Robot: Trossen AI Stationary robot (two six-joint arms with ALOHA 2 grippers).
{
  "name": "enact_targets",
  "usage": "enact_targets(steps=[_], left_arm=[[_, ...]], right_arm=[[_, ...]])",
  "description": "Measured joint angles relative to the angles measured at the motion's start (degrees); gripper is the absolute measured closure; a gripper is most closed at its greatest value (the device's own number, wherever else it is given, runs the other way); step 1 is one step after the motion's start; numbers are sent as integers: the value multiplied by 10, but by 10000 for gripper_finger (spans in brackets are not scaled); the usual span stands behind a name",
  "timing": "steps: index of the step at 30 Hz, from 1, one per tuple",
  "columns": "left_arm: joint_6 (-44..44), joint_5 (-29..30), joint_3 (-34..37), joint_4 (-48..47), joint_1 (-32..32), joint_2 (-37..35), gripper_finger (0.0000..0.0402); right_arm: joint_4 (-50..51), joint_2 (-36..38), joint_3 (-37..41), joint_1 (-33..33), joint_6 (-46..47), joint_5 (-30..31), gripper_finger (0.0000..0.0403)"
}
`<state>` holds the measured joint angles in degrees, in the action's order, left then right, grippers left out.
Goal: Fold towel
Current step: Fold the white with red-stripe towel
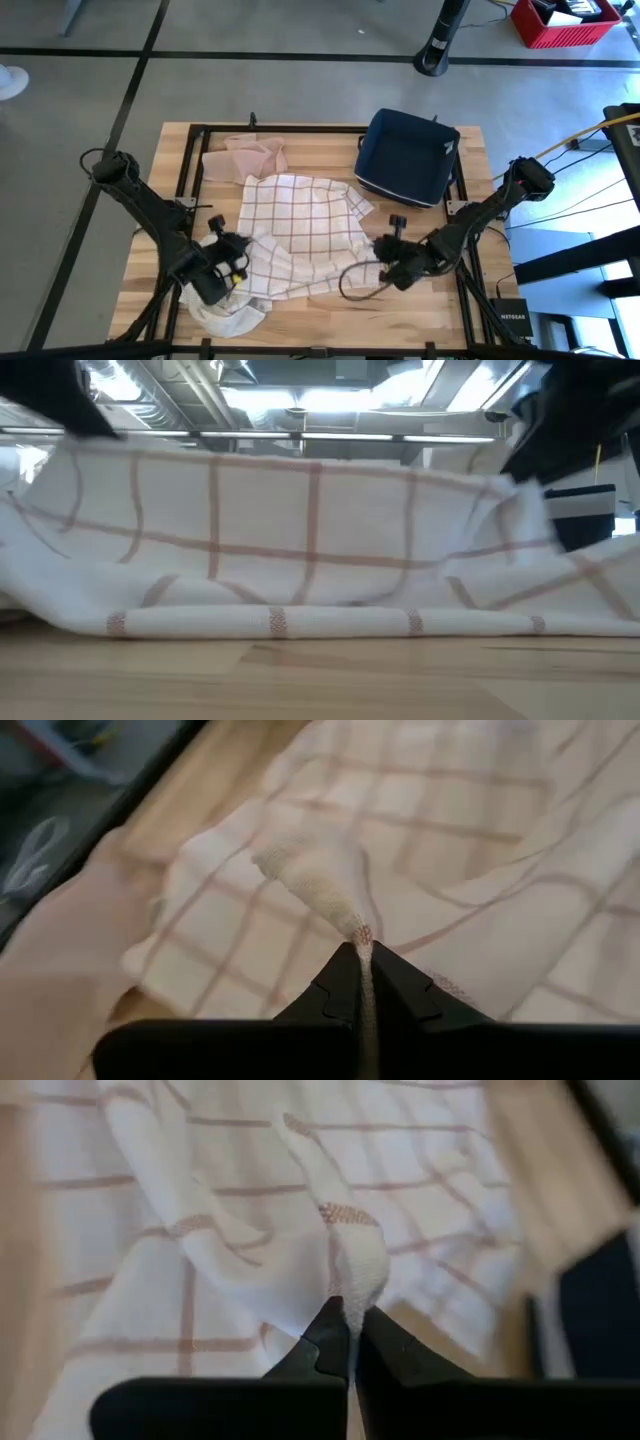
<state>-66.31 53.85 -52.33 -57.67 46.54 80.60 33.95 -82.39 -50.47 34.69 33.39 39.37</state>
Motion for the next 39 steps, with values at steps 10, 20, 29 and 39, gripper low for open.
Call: enact_targets(steps=[10, 20, 29, 39], left_arm=[[-163, 28, 92, -44, -46, 0, 396], [-54, -89, 28, -64, -97, 0, 319], [103, -165, -28, 94, -98, 0, 262], [131, -278, 45, 215, -130, 65, 270]], right_arm=[[-4, 0, 45, -94, 11, -44, 385], [175, 0, -61, -150, 27, -194, 234], [-127, -17, -43, -136, -110, -196, 174], [-88, -123, -3, -145, -164, -224, 192]])
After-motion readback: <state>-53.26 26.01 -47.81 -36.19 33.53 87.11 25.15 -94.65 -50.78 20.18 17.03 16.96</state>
